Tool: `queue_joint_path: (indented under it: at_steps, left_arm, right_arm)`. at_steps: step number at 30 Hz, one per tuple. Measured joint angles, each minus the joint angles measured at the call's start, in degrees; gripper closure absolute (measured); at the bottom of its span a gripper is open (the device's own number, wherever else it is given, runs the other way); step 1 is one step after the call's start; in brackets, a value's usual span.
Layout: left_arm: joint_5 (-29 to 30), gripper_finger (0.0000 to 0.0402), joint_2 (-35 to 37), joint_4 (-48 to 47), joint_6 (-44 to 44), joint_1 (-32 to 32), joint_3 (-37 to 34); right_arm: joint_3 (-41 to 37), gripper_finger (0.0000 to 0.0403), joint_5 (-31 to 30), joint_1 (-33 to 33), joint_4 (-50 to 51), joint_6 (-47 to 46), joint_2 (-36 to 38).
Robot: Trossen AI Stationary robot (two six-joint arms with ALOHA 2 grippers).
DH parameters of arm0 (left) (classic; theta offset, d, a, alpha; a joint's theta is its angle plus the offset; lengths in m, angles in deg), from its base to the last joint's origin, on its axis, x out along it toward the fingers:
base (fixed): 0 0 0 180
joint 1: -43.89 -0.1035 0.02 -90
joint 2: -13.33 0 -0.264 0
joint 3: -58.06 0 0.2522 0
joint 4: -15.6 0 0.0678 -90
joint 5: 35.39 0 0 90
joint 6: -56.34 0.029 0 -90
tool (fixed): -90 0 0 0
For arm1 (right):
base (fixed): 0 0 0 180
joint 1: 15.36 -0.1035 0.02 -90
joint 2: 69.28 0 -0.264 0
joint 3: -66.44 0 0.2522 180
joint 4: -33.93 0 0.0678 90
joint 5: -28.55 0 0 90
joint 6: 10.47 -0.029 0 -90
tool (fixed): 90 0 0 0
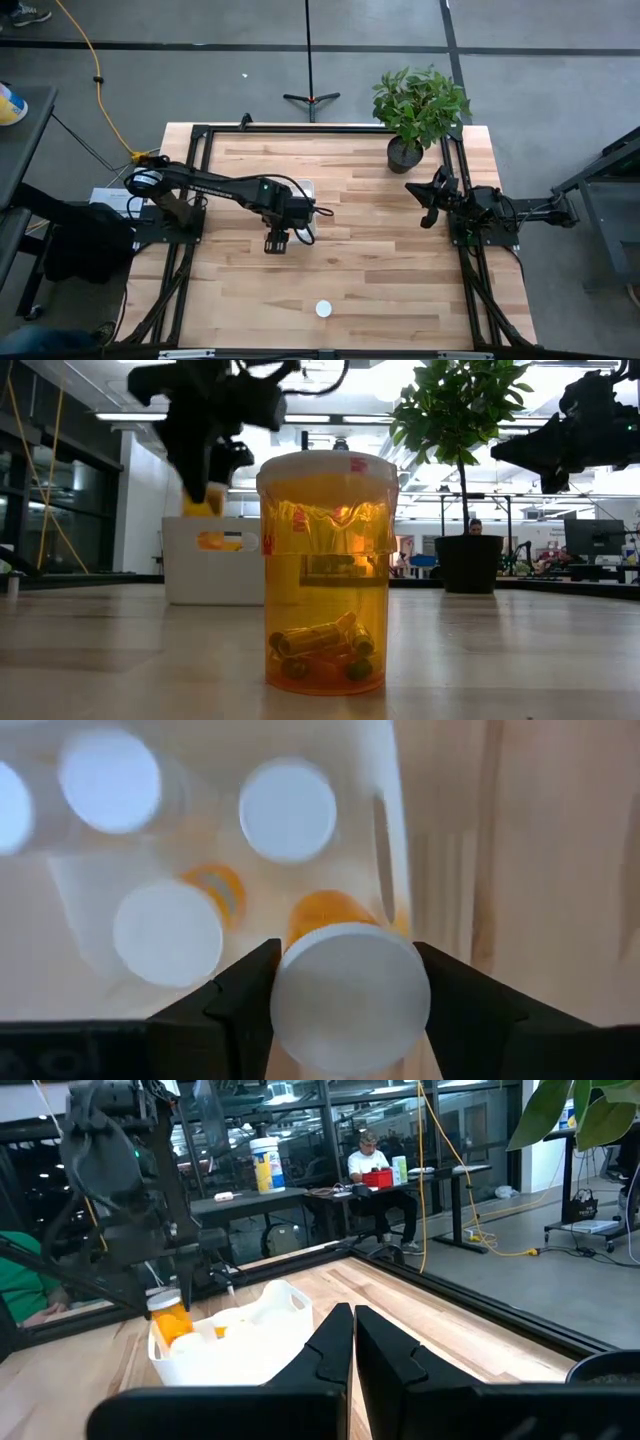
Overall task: Pick and place pill bottles into a basket
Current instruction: Put the left orange pill bottle into the white bin, then put the orange pill bottle into the white bin
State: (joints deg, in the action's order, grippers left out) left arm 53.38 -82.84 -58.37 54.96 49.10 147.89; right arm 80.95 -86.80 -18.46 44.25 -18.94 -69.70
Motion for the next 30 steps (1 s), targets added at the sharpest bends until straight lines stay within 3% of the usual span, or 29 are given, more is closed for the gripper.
queue_joint_path:
  at_steps: [8,17,25,30]
  left_arm:
    - [0.1,0.0124,-4.6,1.1,0.2,0.0,-0.9]
    - [0.3,0.0132,-5.8,0.8,1.0,0.0,-0.7]
    - [2.0,0.0122,-4.4,-7.0,0.7,0.0,6.3]
    - [-4.1,0.0122,-4.1,-3.8,-0.5,1.8,11.3]
  right_arm:
    - [0.0,0.0396,0.0,0.0,0.0,0.0,-0.7]
    - [0.0,0.0396,0.0,0.0,-0.2,0.0,-0.7]
    - [0.0,0.0396,0.0,0.0,-0.1,0.0,-0.7]
    - [0.0,0.0396,0.0,0.0,-0.1,0.0,-0.7]
